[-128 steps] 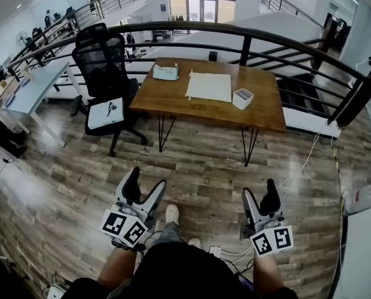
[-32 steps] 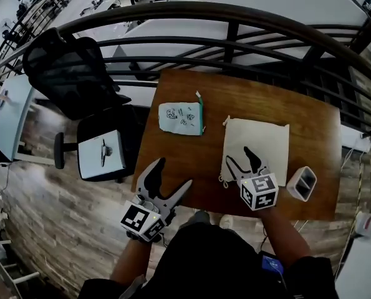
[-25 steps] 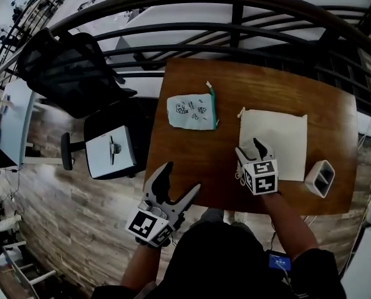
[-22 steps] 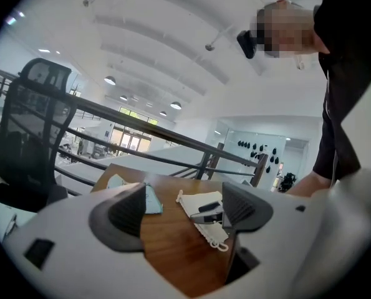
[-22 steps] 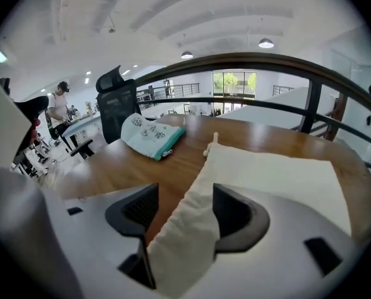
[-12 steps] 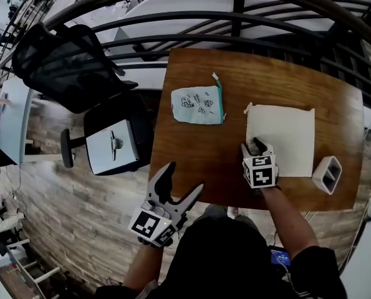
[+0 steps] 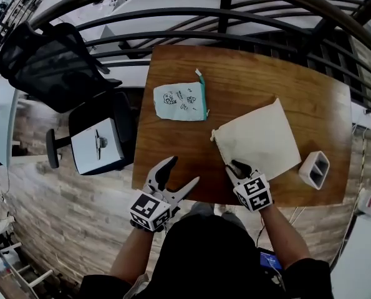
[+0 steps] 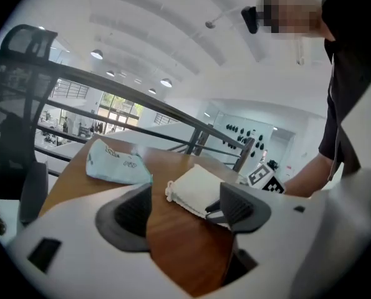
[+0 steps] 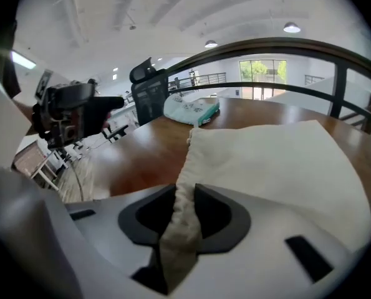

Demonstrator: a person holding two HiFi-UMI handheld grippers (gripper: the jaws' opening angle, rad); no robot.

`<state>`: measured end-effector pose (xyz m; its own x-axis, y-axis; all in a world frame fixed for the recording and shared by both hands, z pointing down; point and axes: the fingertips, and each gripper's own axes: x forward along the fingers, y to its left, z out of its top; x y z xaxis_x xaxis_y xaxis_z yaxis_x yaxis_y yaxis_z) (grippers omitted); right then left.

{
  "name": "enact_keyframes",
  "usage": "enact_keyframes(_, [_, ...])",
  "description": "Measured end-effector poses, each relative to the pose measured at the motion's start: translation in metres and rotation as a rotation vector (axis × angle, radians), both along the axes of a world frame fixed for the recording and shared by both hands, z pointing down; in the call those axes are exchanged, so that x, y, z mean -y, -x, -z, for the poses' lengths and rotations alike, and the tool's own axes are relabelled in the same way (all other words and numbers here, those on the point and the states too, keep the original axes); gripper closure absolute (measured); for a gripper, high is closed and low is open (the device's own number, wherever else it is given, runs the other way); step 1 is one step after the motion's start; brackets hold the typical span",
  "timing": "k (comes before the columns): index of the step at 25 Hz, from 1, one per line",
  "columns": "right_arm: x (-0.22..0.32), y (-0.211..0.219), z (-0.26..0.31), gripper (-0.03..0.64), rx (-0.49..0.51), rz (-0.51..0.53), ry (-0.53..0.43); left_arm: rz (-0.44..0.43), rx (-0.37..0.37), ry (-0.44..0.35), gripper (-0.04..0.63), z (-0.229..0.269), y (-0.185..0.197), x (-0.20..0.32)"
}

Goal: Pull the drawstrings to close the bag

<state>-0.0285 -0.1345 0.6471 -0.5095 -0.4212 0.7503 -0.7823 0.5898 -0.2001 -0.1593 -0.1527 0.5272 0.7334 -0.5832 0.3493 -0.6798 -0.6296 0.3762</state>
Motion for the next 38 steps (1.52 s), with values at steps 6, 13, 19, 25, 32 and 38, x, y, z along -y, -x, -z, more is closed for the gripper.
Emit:
enact_keyframes(6, [-0.037,-0.004,0.002,0.523,-0.039,0.17,-0.039,-0.147,0.141,0.027,0.359,-0.044,-0.029,-0.004])
enact_keyframes(13, [-0.06,-0.014,0.005,0.522,-0.041,0.301,-0.048,-0.367,0.338,0.042,0.36,-0.085,-0.063,-0.012])
enact_keyframes(19, [-0.065,-0.015,0.003,0.52,-0.042,0.352,-0.057,-0.475,0.433,0.071,0.385,-0.111,-0.081,-0.012])
enact_keyframes(25, [-0.068,-0.015,0.002,0.518,-0.059,0.364,-0.083,-0.543,0.462,0.09,0.405,-0.121,-0.09,-0.009])
enact_keyframes(32, [-0.071,-0.019,0.0,0.518,-0.071,0.401,-0.096,-0.603,0.506,0.103,0.491,-0.124,-0.089,-0.008])
enact_keyframes(38, [-0.074,-0.023,0.0,0.518,-0.091,0.442,-0.115,-0.623,0.526,0.116,0.508,-0.122,-0.083,-0.018])
